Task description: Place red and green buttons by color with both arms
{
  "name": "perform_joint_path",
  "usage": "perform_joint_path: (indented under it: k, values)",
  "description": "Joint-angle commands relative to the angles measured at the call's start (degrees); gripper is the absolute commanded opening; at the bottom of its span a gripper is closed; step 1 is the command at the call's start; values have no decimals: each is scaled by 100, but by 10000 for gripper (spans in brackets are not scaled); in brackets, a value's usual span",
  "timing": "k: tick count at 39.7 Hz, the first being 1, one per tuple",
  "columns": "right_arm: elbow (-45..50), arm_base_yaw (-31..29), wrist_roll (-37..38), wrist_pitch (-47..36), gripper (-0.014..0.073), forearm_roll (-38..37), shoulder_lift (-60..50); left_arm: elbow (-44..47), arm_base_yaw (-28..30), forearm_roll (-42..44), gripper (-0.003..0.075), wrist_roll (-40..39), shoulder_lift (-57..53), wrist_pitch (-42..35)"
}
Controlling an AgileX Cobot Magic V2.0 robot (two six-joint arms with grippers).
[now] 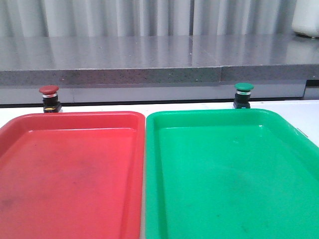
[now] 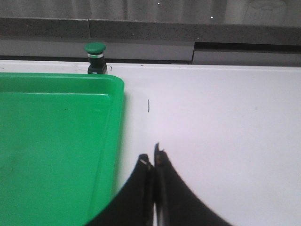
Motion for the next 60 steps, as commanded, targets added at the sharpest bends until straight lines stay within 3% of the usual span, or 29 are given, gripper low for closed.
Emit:
perform_joint_path:
  k: [1, 44, 50, 55, 60]
  values:
    - [-32, -34, -36, -428, -123, 14, -95, 132, -7, -41, -20, -24, -91, -484]
    - [-32, -34, -36, -409, -123, 14, -95, 132, -7, -41, -20, -24, -91, -548]
    - [-32, -34, -36, -409, -123, 14, -95, 132, -7, -41, -20, -24, -91, -952]
    - [-32, -34, -36, -409, -123, 14, -95, -19, -7, -41, -20, -24, -91, -1971]
    - [-32, -34, -36, -409, -123, 14, -95, -686, -7, -41, -20, -24, 71, -1663]
